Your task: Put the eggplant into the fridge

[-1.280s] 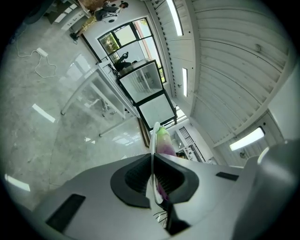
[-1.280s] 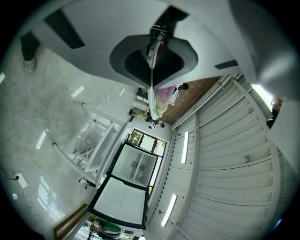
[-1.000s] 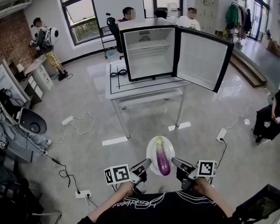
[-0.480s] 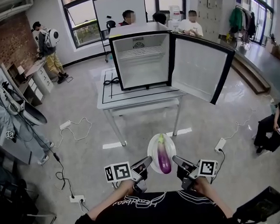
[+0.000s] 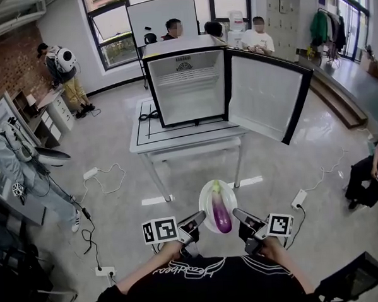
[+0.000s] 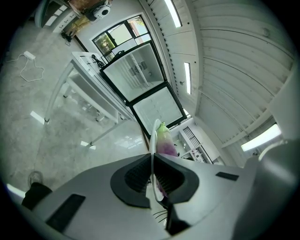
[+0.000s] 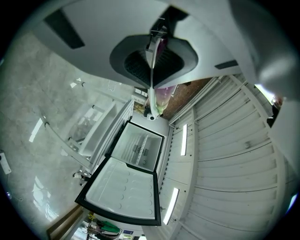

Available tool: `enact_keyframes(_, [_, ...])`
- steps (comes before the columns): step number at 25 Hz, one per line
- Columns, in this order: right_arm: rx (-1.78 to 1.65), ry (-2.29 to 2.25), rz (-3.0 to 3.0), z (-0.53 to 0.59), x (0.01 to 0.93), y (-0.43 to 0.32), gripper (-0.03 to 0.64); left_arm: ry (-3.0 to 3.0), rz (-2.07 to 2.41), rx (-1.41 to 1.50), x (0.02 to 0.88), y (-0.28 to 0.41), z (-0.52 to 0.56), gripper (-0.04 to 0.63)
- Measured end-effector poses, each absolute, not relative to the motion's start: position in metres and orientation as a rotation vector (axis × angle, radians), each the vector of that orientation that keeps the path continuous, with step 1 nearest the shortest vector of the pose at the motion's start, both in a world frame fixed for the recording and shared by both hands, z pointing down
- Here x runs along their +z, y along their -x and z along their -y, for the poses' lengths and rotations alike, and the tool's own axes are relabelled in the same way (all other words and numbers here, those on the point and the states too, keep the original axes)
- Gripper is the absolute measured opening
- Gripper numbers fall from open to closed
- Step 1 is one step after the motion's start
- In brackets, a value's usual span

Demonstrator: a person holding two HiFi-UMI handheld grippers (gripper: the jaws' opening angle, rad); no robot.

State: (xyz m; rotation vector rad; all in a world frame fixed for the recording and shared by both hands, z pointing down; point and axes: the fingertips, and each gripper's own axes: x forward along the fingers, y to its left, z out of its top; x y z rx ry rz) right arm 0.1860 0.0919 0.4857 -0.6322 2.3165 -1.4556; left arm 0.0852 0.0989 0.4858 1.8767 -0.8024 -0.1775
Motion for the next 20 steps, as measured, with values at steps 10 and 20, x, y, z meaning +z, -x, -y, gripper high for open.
enact_keyframes(10, [-1.466,0.682,-2.27,-0.073,0.495,-0.193,0.021,-1.864,0.759,-0.152,0.497,-0.091,-0.077,0.023])
enact_keyframes(20, [-1.453,0.684,-2.285,-0.001,0.491,-0.171,0.021,-1.87,0.747,-0.168,0.496,-0.07,-0.005,0.023])
